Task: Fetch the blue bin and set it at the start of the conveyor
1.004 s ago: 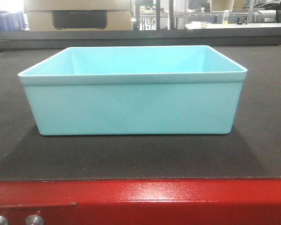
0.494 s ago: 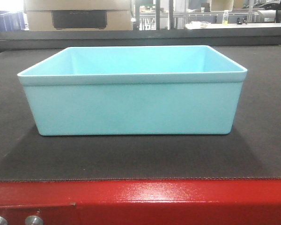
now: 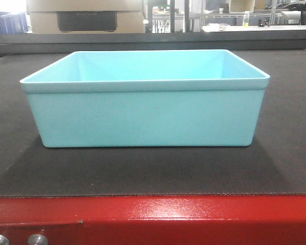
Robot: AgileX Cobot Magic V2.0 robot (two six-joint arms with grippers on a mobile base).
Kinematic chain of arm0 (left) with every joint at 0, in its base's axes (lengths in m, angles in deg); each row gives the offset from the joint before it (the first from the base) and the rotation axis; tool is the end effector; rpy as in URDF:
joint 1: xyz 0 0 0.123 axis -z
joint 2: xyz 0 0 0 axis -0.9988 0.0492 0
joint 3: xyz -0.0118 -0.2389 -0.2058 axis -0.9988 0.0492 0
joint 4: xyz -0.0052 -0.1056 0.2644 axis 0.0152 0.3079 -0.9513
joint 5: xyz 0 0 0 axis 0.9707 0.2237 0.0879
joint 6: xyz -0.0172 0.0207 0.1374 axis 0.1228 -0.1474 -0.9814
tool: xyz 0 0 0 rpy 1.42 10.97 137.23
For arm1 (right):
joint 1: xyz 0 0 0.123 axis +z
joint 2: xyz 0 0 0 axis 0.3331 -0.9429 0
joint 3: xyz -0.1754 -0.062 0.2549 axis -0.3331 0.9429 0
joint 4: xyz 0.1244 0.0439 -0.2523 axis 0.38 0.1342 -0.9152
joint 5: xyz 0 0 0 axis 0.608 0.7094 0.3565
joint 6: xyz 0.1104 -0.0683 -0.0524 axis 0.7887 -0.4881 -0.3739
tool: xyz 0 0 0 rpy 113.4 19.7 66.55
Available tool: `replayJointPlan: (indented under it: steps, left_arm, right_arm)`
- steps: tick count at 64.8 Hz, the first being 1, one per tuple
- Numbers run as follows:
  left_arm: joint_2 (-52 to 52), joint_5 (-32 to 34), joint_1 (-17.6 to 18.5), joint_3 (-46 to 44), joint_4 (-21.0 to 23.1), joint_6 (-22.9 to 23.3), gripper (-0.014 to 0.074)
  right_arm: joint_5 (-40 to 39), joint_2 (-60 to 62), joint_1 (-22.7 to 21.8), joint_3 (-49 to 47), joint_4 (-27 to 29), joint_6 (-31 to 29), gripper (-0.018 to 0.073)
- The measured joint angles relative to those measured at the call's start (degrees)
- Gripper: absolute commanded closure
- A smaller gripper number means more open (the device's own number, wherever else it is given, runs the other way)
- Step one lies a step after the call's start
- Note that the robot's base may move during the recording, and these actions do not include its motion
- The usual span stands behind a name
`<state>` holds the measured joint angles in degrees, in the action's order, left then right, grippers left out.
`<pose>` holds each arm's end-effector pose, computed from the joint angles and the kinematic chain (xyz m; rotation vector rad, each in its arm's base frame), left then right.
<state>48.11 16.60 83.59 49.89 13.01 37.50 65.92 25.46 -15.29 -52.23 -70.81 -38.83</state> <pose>0.1033 0.0081 0.2302 -0.0509 1.5797 0.0654 0.1370 0.0058 0.3493 -0.0504 1.5620 0.0182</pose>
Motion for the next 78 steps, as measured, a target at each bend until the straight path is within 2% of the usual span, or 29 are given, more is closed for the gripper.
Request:
replayJointPlan:
  steps: [9,19,67,72,78]
  left_arm:
    - [0.0,4.7,0.0,5.0,0.2,0.0,0.0707]
    - [0.0,7.0,0.0,5.3,0.2,-0.1,0.0707]
    - [0.0,7.8,0.0,5.4,0.2,-0.1,0.0707]
    - [0.0,7.8,0.0,5.4,0.2,-0.1,0.0707]
    - [0.0,7.8,0.0,5.4,0.2,-0.1,0.0707]
  right_arm:
    - [-0.2,0.0,-0.1,0.0,0.0,0.1,0.0721]
    - [-0.3,0.0,-0.1,0.0,0.0,0.1,0.0721]
    - [-0.9,0.0,-0.1,0.3,0.0,0.0,0.0721]
    - [-1.3,0.3,-1.0,0.4,1.1,-2.3,0.0721]
    - [-1.8,1.6,-3.2,1.8,6.6,-7.9,0.0721]
